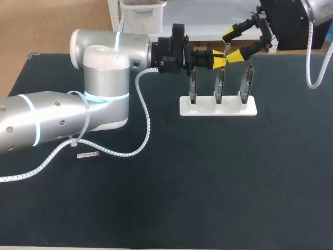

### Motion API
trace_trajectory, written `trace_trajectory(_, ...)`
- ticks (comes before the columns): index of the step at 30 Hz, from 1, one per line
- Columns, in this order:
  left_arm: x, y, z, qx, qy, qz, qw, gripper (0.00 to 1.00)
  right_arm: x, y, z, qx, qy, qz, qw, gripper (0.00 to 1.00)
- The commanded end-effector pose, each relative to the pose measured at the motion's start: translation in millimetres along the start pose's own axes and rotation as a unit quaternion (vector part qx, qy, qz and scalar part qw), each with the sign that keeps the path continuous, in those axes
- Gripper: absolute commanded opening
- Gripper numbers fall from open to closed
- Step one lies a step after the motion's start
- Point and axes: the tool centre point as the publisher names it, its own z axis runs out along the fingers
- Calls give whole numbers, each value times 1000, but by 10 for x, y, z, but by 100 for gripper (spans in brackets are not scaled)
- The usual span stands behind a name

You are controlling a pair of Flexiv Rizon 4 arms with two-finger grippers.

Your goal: Pick up the optical module with the left hand, and insert it into the network port with the right hand.

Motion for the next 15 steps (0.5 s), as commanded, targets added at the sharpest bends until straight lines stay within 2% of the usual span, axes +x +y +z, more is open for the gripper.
trace_trajectory(1, 3, -25, -7, -3, -1, 1, 1000, 0, -6, -14, 6, 0, 1, 0, 1000, 100)
trace_trajectory(2, 3, -25, -7, -3, -1, 1, 1000, 0, -8, -15, 7, 1, 2, 0, 1000, 80)
trace_trajectory(4, 3, -25, -7, -3, -1, 1, 1000, 0, -10, -18, 8, 1, 2, 0, 1000, 5)
trace_trajectory(5, 3, -25, -7, -3, -1, 1, 1000, 0, -10, -19, 8, 0, 2, 0, 1000, 0)
trace_trajectory(15, 3, -25, -7, -3, -1, 1, 1000, 0, -12, -21, 11, 2, 3, -1, 1000, 0)
